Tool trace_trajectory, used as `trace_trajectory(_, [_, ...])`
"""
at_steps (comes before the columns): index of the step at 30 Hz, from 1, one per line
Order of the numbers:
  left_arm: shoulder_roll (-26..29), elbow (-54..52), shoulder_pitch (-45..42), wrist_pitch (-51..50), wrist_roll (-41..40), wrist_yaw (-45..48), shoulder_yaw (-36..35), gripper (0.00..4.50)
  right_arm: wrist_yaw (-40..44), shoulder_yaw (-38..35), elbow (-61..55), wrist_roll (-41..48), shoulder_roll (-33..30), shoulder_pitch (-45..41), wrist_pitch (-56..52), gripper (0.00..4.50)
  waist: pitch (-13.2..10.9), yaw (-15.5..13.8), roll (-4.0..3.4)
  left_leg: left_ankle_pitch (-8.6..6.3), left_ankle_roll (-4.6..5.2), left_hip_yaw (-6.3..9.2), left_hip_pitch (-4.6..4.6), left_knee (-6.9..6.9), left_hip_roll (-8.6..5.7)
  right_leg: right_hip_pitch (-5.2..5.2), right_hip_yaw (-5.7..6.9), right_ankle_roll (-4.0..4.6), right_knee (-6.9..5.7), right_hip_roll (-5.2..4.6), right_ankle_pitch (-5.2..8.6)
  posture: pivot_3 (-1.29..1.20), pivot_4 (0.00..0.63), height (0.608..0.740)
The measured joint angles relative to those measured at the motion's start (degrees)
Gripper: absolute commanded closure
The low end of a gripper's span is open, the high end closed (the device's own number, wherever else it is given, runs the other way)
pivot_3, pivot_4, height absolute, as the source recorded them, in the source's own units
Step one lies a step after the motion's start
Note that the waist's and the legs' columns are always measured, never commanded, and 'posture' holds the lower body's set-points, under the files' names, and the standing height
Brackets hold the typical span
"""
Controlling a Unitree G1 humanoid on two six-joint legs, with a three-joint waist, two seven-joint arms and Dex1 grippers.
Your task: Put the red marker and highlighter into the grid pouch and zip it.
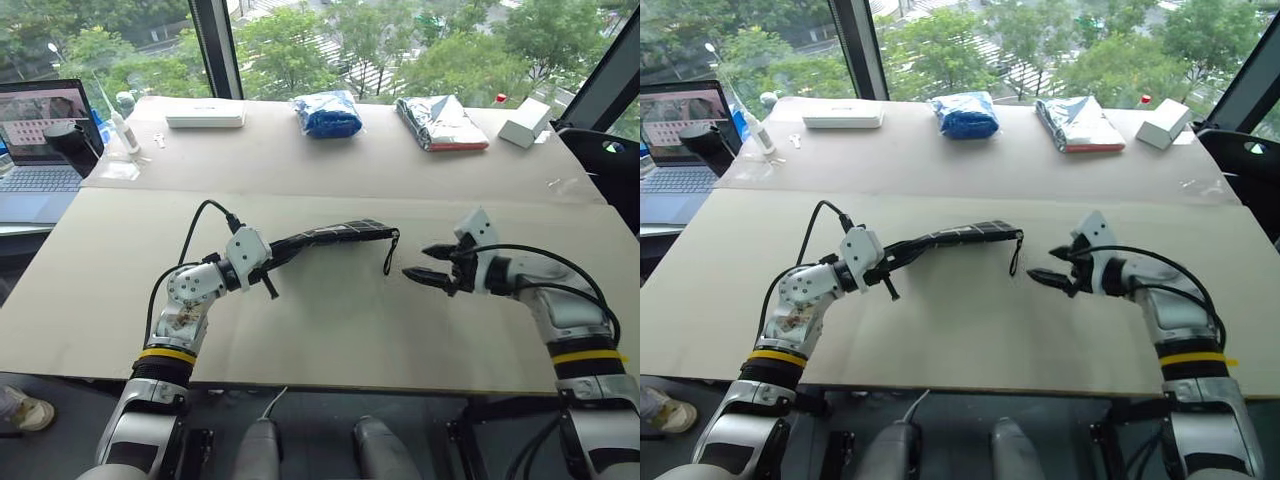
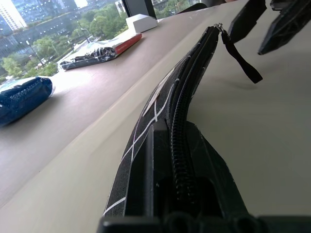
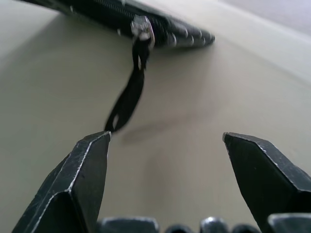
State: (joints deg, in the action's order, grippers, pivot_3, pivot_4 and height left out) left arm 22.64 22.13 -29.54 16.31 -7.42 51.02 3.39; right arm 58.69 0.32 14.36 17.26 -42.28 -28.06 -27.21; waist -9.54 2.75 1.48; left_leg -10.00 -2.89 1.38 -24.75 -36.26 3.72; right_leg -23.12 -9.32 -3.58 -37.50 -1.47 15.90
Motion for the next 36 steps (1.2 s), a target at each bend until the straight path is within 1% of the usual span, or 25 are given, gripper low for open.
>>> trace_trajectory(2, [0.2, 0.4, -0.1, 0.9, 0.0, 1.3, 0.1, 4.50, 2.9, -2.8, -1.2, 1.8, -3.2, 2.8, 0.1, 0.54, 0.0, -0.2, 0.00, 0.00, 0.00, 0.00, 0.01, -0.01, 0.01, 0.00, 0.00, -0.01, -0.02, 0.01, 0.01, 0.00, 0.150, 0.740])
trace_trajectory(5, [0.6, 1.1, -0.2, 2.8, 0.0, 3.7, 0.5, 4.50, 5.6, -6.0, -2.7, 3.5, -5.5, 5.1, 1.2, 0.54, 0.0, -0.1, 0.00, 0.00, 0.00, 0.01, 0.03, 0.00, 0.01, 0.02, 0.00, -0.01, -0.02, 0.02, 0.01, 0.00, 0.150, 0.740])
trace_trajectory(10, [0.4, 4.4, -2.8, 6.8, -0.4, 9.0, 2.4, 4.50, 8.4, -13.8, -5.2, 9.4, -5.7, 11.1, 2.6, 0.54, 0.0, -0.2, 0.01, 0.00, 0.00, 0.01, 0.03, -0.04, 0.00, 0.06, 0.00, -0.01, -0.02, 0.01, 0.01, 0.00, 0.150, 0.740])
trace_trajectory(14, [0.0, 9.3, -6.2, 10.3, -0.3, 11.1, 2.9, 4.50, 9.1, -17.0, -10.6, 14.6, -4.6, 14.9, 1.2, 0.54, 0.0, -0.2, 0.02, 0.00, 0.00, 0.03, 0.03, -0.05, 0.00, 0.08, 0.00, -0.03, -0.01, 0.02, 0.02, 0.00, 0.150, 0.740])
trace_trajectory(16, [-0.2, 13.0, -8.0, 13.5, 0.7, 11.6, 3.6, 3.74, 8.6, -17.2, -12.5, 15.5, -3.8, 17.5, 0.6, 0.48, 0.0, -0.2, 0.02, 0.00, 0.00, 0.03, 0.03, -0.05, -0.02, 0.08, 0.00, -0.03, -0.01, 0.01, 0.02, 0.00, 0.150, 0.740])
trace_trajectory(18, [-0.5, 15.7, -8.7, 16.1, 0.7, 12.8, 4.0, 3.21, 7.4, -17.1, -12.7, 15.6, -2.9, 19.3, 0.1, 0.48, 0.0, -0.2, 0.01, 0.00, 0.00, 0.02, 0.03, -0.05, -0.02, 0.07, 0.00, -0.03, -0.01, 0.00, 0.02, 0.00, 0.150, 0.740])
trace_trajectory(19, [-0.8, 16.4, -8.8, 16.5, 0.7, 13.4, 4.1, 2.77, 7.0, -17.1, -12.7, 15.6, -2.6, 19.8, -0.2, 0.48, 0.0, -0.2, 0.01, 0.00, 0.00, 0.02, 0.03, -0.05, -0.02, 0.07, 0.00, -0.03, -0.01, 0.00, 0.02, 0.00, 0.150, 0.740])
trace_trajectory(20, [-1.0, 17.0, -8.8, 16.9, 0.6, 13.8, 4.2, 2.52, 6.6, -17.1, -12.7, 15.5, -2.5, 20.0, -0.4, 0.48, 0.0, -0.2, 0.01, 0.00, 0.00, 0.02, 0.03, -0.05, -0.02, 0.07, 0.00, -0.03, -0.02, 0.01, 0.02, 0.00, 0.150, 0.740])
trace_trajectory(21, [-1.3, 17.5, -8.8, 17.3, 0.5, 14.1, 4.2, 2.10, 6.1, -17.1, -12.7, 15.5, -2.5, 20.0, -0.5, 0.48, 0.0, -0.2, 0.01, 0.00, 0.00, 0.02, 0.03, -0.05, -0.02, 0.06, 0.00, -0.03, -0.03, 0.01, 0.02, 0.00, 0.150, 0.740])
trace_trajectory(23, [-2.0, 17.5, -8.9, 17.4, 0.3, 14.6, 4.2, 1.54, 5.5, -17.1, -12.7, 15.5, -2.5, 20.0, -0.5, 0.48, 0.0, -0.2, 0.01, 0.00, 0.00, 0.03, 0.03, -0.05, -0.01, 0.07, 0.00, -0.04, -0.03, 0.02, 0.03, 0.00, 0.150, 0.740])
trace_trajectory(25, [-2.1, 17.5, -8.9, 17.4, 0.3, 14.4, 4.2, 0.80, 4.8, -17.1, -12.7, 15.5, -2.5, 20.0, -0.5, 0.48, 0.0, -0.2, 0.01, 0.00, 0.00, 0.03, 0.03, -0.05, -0.01, 0.07, 0.00, -0.04, -0.03, 0.02, 0.03, 0.00, 0.150, 0.740])
trace_trajectory(26, [-2.0, 17.2, -8.8, 17.0, 0.3, 14.2, 4.2, 0.51, 4.7, -17.1, -12.7, 15.5, -2.5, 20.0, -0.5, 0.48, 0.0, -0.2, 0.02, 0.00, 0.00, 0.03, 0.03, -0.05, -0.01, 0.07, 0.00, -0.04, -0.03, 0.02, 0.03, 0.00, 0.150, 0.740])
trace_trajectory(28, [-1.0, 14.9, -7.5, 14.8, 0.1, 14.6, 4.2, 0.51, 4.4, -17.0, -12.7, 15.5, -2.5, 19.9, -0.5, 0.48, 0.0, -0.1, 0.01, 0.00, 0.00, 0.03, 0.03, -0.04, -0.01, 0.07, 0.00, -0.04, -0.03, 0.02, 0.03, 0.00, 0.150, 0.740])
trace_trajectory(31, [1.4, 10.4, -3.0, 10.1, -1.9, 14.9, 3.1, 0.51, 4.0, -17.0, -12.2, 15.4, -2.5, 19.7, -0.5, 0.48, 0.0, 0.1, 0.00, 0.00, 0.00, 0.04, 0.06, -0.02, 0.01, 0.05, 0.00, -0.03, -0.07, 0.02, 0.03, 0.00, 0.150, 0.740])
trace_trajectory(34, [3.5, 3.3, 2.5, -0.2, -6.4, 13.5, 0.1, 0.51, 4.0, -16.6, -11.1, 14.9, -2.5, 18.9, -0.4, 0.48, 0.0, 0.0, 0.00, 0.00, 0.00, 0.04, 0.04, -0.05, 0.01, 0.05, 0.00, -0.04, -0.09, 0.02, 0.03, 0.00, 0.150, 0.740])
trace_trajectory(36, [5.6, -3.7, 6.0, -10.4, -10.7, 11.1, -2.7, 0.51, 4.3, -16.3, -9.7, 14.4, -2.8, 17.7, -0.1, 0.48, 0.0, 0.1, -0.01, 0.00, 0.00, 0.03, 0.04, -0.07, 0.01, 0.05, 0.00, -0.08, -0.12, 0.01, 0.06, 0.00, 0.150, 0.740])
